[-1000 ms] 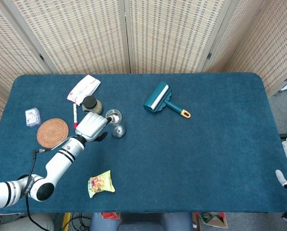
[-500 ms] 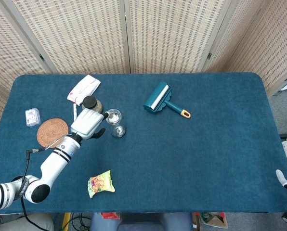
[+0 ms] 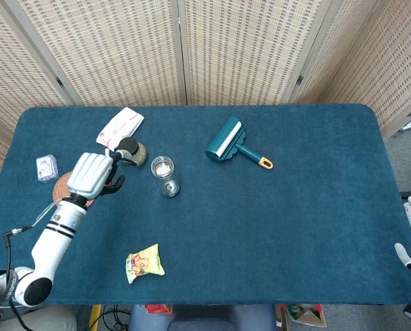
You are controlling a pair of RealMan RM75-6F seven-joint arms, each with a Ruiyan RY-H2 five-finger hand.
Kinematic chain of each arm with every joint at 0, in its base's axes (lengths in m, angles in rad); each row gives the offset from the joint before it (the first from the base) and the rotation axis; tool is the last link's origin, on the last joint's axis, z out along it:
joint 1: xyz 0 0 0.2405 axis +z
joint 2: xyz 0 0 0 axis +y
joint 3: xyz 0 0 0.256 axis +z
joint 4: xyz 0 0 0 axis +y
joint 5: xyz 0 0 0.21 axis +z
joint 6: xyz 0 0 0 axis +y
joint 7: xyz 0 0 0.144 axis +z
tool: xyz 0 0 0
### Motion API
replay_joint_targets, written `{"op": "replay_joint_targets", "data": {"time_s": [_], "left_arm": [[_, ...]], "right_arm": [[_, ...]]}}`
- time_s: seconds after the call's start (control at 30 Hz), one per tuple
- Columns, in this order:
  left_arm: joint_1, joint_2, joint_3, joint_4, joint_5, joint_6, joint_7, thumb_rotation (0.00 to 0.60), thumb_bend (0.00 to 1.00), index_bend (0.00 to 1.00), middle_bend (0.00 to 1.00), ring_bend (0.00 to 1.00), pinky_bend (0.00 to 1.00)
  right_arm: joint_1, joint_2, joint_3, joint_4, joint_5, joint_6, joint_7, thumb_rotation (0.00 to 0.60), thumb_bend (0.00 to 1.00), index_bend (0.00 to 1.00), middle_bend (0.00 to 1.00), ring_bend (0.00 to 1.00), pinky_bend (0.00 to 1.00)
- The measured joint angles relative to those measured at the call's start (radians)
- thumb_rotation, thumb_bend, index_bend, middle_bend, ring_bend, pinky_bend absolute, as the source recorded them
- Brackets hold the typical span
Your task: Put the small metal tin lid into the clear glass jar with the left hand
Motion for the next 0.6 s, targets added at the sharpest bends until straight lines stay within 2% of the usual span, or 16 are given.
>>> {"op": "replay_joint_targets", "data": {"time_s": [0.13,0.23,0.5,0.6], "left_arm": [[0.081,0.009,0.024,-0.014,0.034,0.089,-0.016,0.600,0.43,0.30,0.63,0.60,0.96],[0.144,0.012,0.052,-0.018,0.066,0.144,-0.029,0.600,0.40,0.30,0.56,0.54,0.81],[0.305,-0.005,0.129,-0.001,0.174,0.277,-0.085,0.600,0.38,0.26,0.31,0.30,0.42],[0.362,-0.022,0.151,0.016,0.228,0.332,-0.105,0.600,0.38,0.25,0.28,0.27,0.38]], "right_arm": [[0.011,0.001,0.000,0.003,0.004,-0.020,0.005,0.600,0.29,0.01,0.17,0.04,0.05],[0.020,0.000,-0.001,0.002,0.001,-0.033,0.001,0.600,0.29,0.01,0.17,0.04,0.05],[0.050,-0.006,-0.003,-0.009,-0.011,-0.071,-0.024,0.600,0.29,0.01,0.17,0.04,0.05],[0.056,-0.009,-0.004,-0.014,-0.016,-0.078,-0.036,0.600,0.29,0.01,0.17,0.04,0.05]]}}
